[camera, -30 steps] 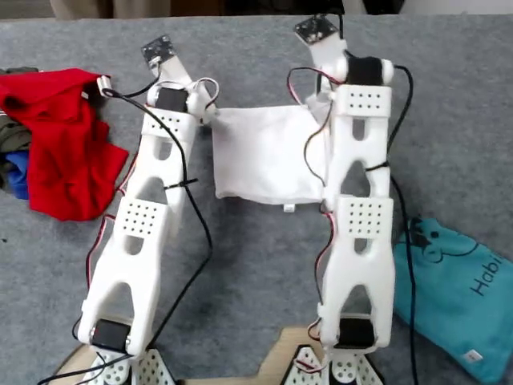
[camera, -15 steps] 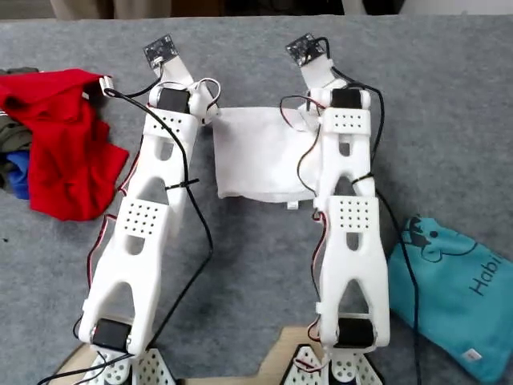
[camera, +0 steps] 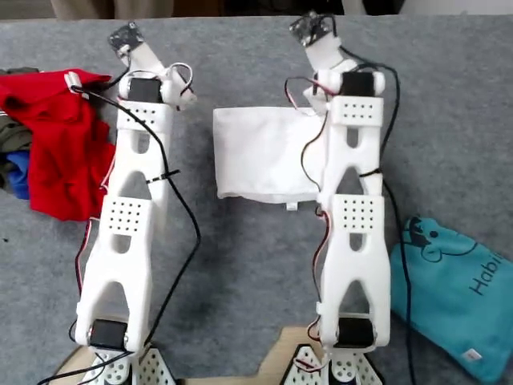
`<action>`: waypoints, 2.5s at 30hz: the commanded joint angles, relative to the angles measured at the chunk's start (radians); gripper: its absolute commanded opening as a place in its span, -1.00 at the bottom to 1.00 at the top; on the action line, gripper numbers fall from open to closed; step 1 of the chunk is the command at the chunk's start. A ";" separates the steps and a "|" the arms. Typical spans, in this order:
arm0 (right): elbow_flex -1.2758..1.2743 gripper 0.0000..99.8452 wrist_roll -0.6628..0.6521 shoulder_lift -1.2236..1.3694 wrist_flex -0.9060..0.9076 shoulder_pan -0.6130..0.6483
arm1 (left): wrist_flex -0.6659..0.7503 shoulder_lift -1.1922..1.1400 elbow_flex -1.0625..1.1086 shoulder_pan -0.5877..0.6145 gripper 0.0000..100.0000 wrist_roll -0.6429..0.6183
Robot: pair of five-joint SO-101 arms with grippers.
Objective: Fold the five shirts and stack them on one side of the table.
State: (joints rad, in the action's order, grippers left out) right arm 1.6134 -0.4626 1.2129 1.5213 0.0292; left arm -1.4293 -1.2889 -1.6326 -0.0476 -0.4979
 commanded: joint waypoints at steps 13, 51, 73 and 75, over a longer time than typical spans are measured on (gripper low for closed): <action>-0.128 -0.98 -0.006 -0.473 0.270 -0.030 | -0.215 0.076 -0.031 -0.103 -0.49 0.298; -1.569 -0.29 1.304 -0.786 -0.344 0.150 | -0.095 -0.048 -0.029 -0.126 -0.45 -0.014; -1.440 -0.80 1.292 -0.568 -0.336 0.140 | -0.072 -0.059 -0.008 -0.146 -0.64 0.032; -1.442 -0.80 1.289 -0.570 -0.336 0.134 | -0.066 -0.053 0.015 -0.157 -0.65 0.034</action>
State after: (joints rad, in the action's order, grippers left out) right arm 0.1588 0.8247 0.6191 1.1976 0.1657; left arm -1.5182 -1.3594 -1.6264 -0.1872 -0.4733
